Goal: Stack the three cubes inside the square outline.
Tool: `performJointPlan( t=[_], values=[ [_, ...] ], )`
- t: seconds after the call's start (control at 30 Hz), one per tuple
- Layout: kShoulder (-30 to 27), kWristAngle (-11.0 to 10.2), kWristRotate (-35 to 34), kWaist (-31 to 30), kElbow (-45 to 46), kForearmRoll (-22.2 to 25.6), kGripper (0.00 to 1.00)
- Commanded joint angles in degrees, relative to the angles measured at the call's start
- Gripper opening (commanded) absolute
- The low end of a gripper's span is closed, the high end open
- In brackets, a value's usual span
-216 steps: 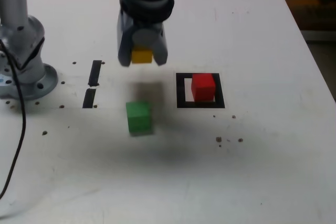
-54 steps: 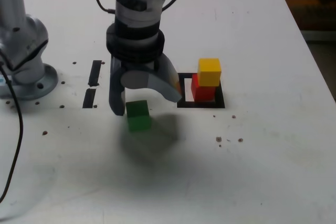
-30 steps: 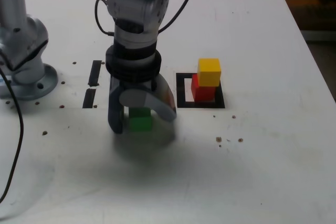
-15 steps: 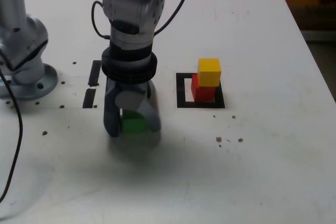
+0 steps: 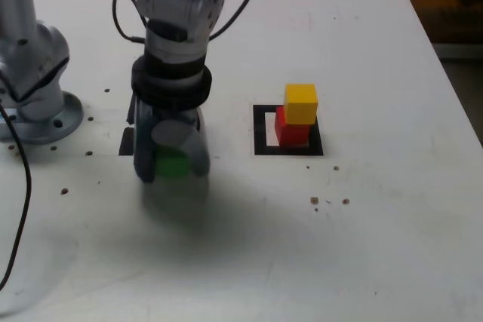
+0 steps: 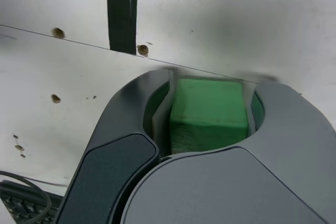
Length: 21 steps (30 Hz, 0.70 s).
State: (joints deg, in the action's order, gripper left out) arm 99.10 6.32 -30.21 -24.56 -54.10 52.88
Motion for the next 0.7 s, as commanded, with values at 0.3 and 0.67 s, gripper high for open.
performJointPlan(
  t=[0.3, 0.67],
  values=[
    [-1.2, -5.7, 1.2, 4.4, -18.5, 20.8, 0.46],
    [2.8, -6.5, 8.2, 9.3, -35.1, 30.7, 0.45]
  ],
)
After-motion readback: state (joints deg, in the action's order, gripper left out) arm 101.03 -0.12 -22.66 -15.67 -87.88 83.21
